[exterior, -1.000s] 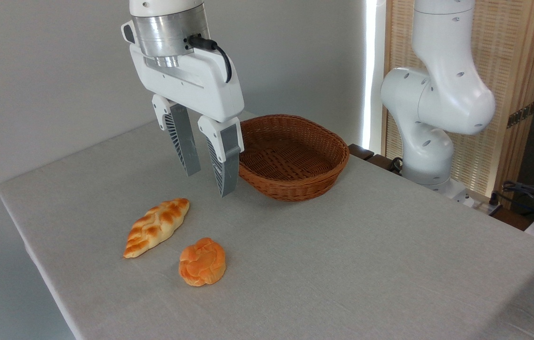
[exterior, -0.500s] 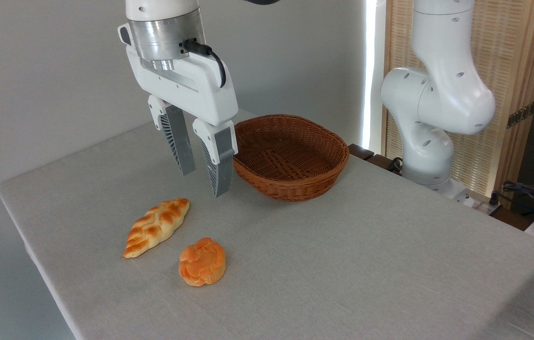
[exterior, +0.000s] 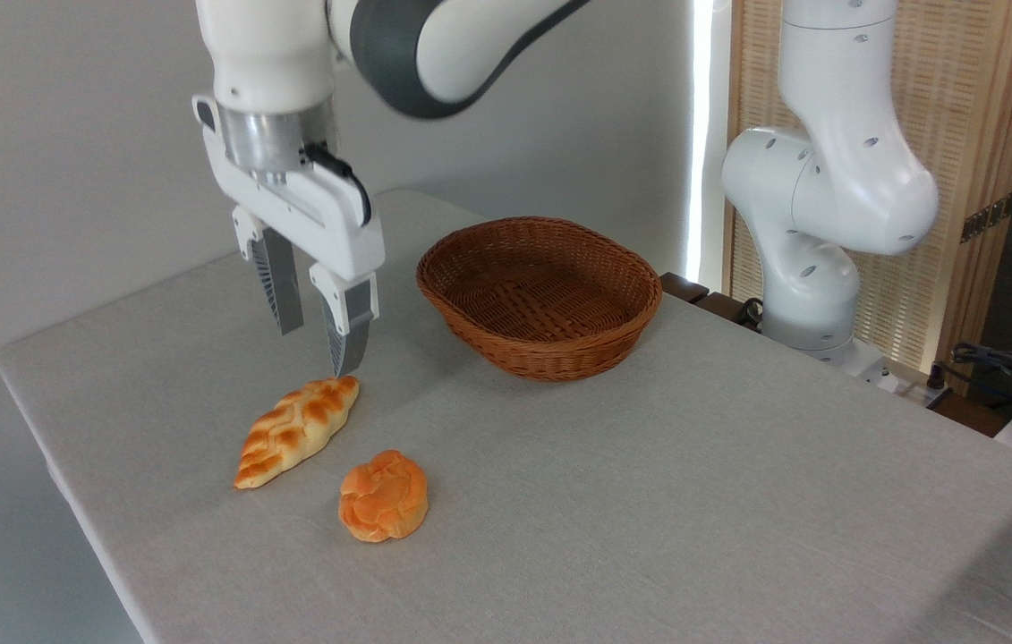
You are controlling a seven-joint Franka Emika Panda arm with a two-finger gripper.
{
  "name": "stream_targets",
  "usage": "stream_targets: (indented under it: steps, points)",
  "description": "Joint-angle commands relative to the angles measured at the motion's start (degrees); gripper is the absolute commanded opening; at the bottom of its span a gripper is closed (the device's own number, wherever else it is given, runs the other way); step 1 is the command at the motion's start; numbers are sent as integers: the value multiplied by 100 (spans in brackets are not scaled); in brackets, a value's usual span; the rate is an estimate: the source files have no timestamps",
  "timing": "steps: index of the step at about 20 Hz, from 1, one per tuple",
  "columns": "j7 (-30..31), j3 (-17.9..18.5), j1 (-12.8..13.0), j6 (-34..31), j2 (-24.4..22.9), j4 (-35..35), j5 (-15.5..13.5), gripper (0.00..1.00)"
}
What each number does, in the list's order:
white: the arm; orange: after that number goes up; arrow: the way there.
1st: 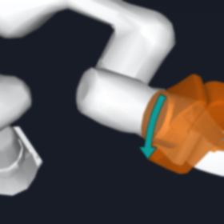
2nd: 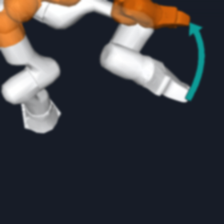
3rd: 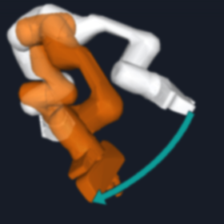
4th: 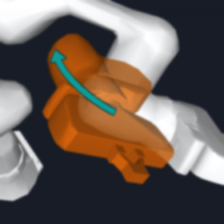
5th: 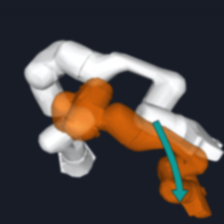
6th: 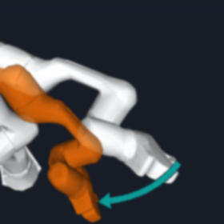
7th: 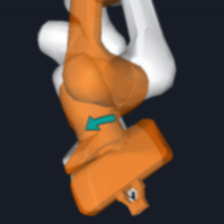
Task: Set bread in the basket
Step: 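Move the open gripper over the scored golden bread roll and lower, then close the gripper on the scored golden bread roll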
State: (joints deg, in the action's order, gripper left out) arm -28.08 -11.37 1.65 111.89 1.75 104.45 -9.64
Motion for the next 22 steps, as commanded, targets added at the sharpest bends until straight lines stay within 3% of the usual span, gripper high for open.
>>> stream_targets:
  steps: [1, 4, 13, 14, 16, 18, 21, 22]
  points:
    - [1127, -400, 11, 1271, 18, 777, -109, 100]
    - [1524, -515, 20, 1756, 211, 884, -109, 100]
    - [1543, -743, 55, 2170, 598, 1042, 102, 100]
    - [1534, -744, 55, 2266, 625, 1077, 111, 95]
    - [1482, -744, 64, 2407, 625, 1130, 146, 64]
    - [1481, -744, 64, 2399, 634, 1130, 242, 40]
    - [1472, -744, 177, 2390, 817, 1130, 295, 22]
    - [1499, -744, 222, 2390, 923, 1121, 444, 19]
